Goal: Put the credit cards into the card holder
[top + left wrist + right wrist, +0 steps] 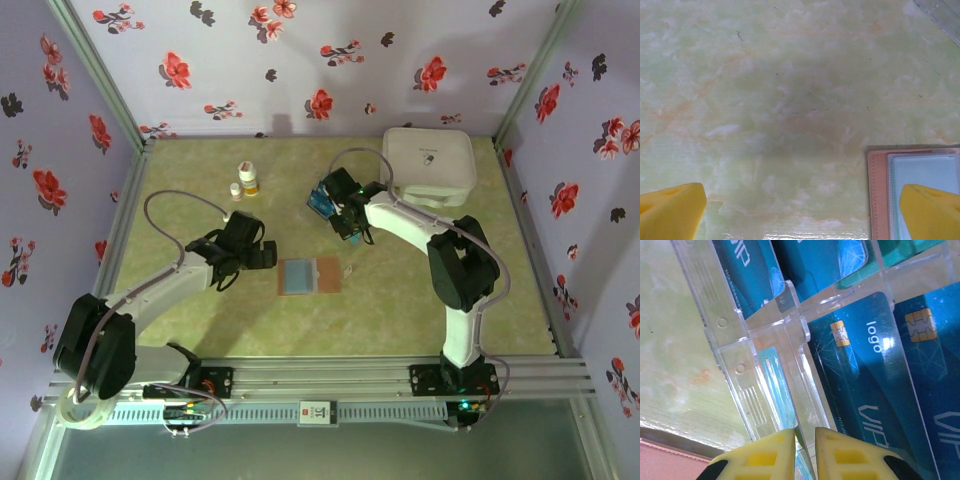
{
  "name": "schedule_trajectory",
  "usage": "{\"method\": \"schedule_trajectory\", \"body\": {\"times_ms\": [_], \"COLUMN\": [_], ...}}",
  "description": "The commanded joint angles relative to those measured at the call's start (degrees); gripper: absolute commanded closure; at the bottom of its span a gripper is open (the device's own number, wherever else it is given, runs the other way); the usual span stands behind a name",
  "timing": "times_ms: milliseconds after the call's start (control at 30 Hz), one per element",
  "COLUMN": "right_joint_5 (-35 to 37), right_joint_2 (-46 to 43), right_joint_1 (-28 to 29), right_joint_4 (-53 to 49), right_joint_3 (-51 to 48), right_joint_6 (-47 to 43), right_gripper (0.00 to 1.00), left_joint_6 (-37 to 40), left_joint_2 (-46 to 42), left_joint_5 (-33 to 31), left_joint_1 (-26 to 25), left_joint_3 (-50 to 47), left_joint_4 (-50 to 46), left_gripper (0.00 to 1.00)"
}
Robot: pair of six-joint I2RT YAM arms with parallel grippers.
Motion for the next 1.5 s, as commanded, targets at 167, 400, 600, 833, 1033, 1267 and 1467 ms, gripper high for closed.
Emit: {"method": "schedule_trajectory", "body": {"times_ms": [167, 400, 600, 833, 1033, 1267, 1467], "right_joint_5": [-4.19, -6.81, -9.77, -13.79, -18.76, -21.83, -23.15], "right_joint_2": [0.11, -0.13, -2.93, -11.59, -21.05, -29.58, -32.04], "right_joint_1": [-0.27, -0.36, -0.29, -0.19, -0.19, -0.01, 0.71], "right_joint_4": [-3.42, -4.62, -7.13, -4.82, 9.23, 30.30, 50.08], "right_joint_3": [3.14, 4.28, 5.97, 2.90, -9.80, -27.79, -42.63], "right_joint_6": [-3.34, -5.62, -7.22, -3.23, 9.59, 24.11, 34.91], "right_gripper": [0.88, 0.97, 1.00, 1.00, 1.00, 1.00, 1.00], "left_joint_6": [-0.06, -0.06, 0.45, 1.50, 1.20, 1.74, 3.38], "left_joint_2": [0.38, 0.45, 0.75, 0.87, 1.23, 2.80, 4.75], "left_joint_5": [0.95, 1.00, 1.09, 1.17, 2.79, 2.97, 2.21], "left_joint_1": [0.55, 0.55, 0.56, 0.56, 0.18, -3.36, -5.39], "left_joint_3": [-0.89, -0.56, -0.20, -0.32, -0.31, 1.49, 1.84], "left_joint_4": [0.73, 0.25, -0.37, -1.21, -1.83, -3.69, -3.25], "left_gripper": [0.00, 0.00, 0.00, 0.00, 0.00, 0.00, 0.00]}}
